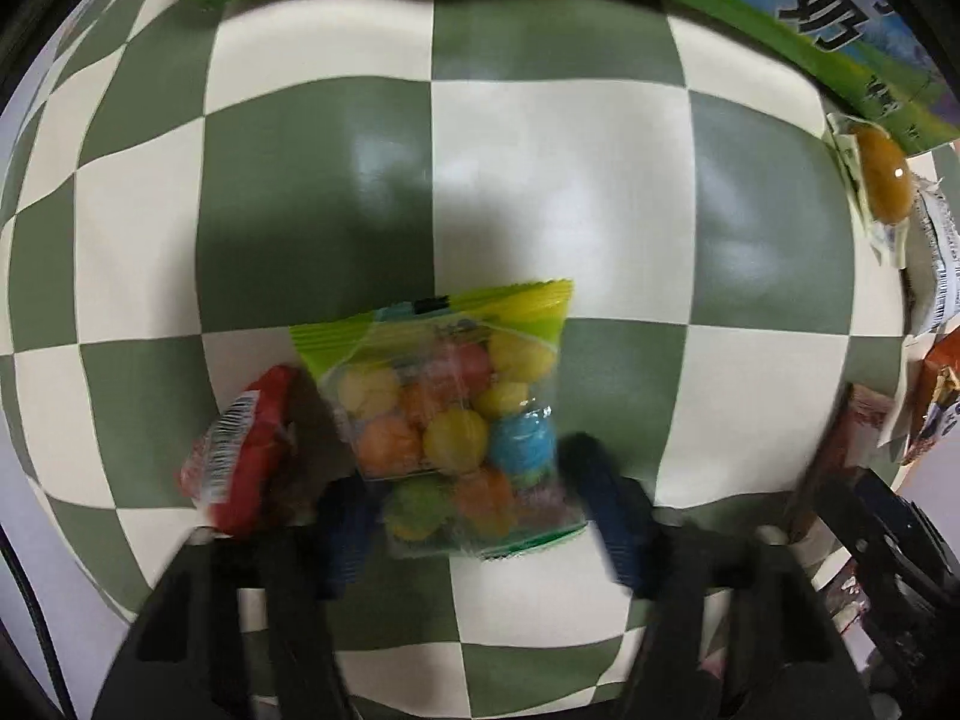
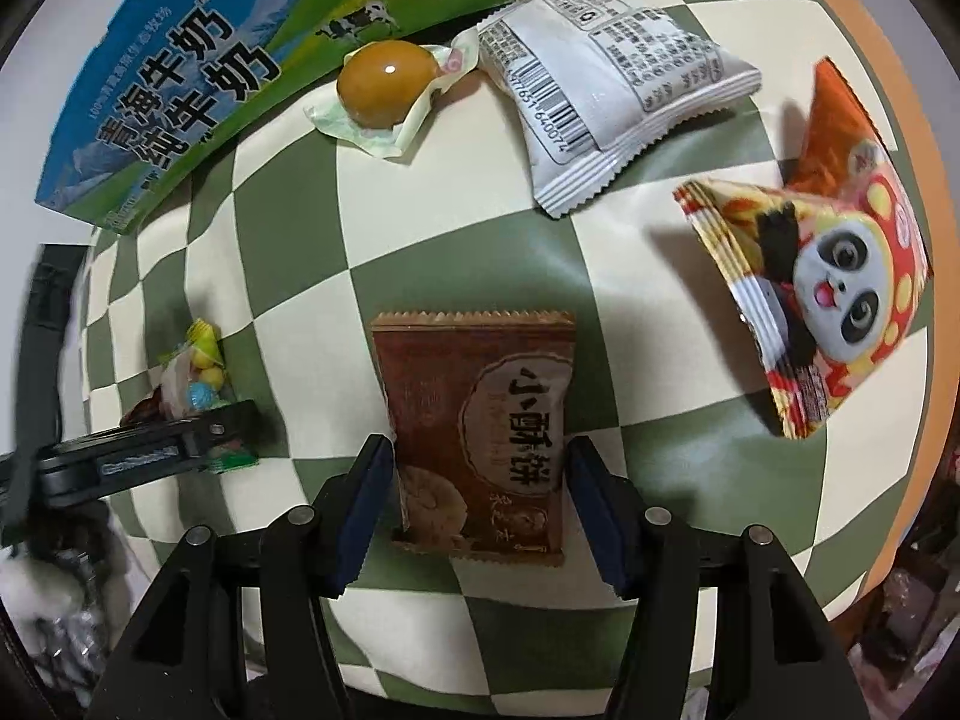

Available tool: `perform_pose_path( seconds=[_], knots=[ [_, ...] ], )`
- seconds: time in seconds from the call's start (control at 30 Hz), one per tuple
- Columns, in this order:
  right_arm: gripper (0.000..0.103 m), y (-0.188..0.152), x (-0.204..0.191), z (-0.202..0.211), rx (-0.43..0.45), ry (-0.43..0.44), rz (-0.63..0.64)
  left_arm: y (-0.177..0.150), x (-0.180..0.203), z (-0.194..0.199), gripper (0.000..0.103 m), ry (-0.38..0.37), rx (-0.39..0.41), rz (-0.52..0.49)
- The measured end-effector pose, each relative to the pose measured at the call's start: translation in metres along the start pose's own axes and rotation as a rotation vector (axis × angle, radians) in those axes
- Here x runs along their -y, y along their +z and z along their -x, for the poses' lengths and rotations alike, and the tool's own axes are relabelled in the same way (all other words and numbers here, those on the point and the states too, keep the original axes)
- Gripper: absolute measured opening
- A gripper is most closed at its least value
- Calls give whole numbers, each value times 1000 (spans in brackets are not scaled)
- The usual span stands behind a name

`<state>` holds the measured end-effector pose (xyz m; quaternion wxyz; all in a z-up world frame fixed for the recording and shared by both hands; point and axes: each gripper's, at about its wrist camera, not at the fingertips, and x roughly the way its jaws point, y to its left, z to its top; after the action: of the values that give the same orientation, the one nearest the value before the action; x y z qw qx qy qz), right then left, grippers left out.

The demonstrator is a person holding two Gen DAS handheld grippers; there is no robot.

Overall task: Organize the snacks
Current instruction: 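Grasp the clear candy-ball bag with the left tool while the right tool grasps the brown cookie packet, then carry both packets into the box and open both tools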

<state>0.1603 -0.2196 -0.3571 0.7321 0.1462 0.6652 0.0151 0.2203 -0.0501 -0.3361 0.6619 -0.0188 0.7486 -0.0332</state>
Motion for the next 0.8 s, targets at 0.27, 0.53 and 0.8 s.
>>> perform_pose_path(
  seconds=[0.27, 0.53, 0.8],
  knots=[
    [62, -2, -35, -5, -8, -12, 131, -2, 30, -6, 53, -6, -5, -68],
    [57, -2, -53, -18, 1, -90, 186, -22, 21, 3, 47, -7, 41, -53],
    [56, 24, -69, 60, 100, 101, 144, -26, -4, 102, 47, -139, 190, -49]
  ],
)
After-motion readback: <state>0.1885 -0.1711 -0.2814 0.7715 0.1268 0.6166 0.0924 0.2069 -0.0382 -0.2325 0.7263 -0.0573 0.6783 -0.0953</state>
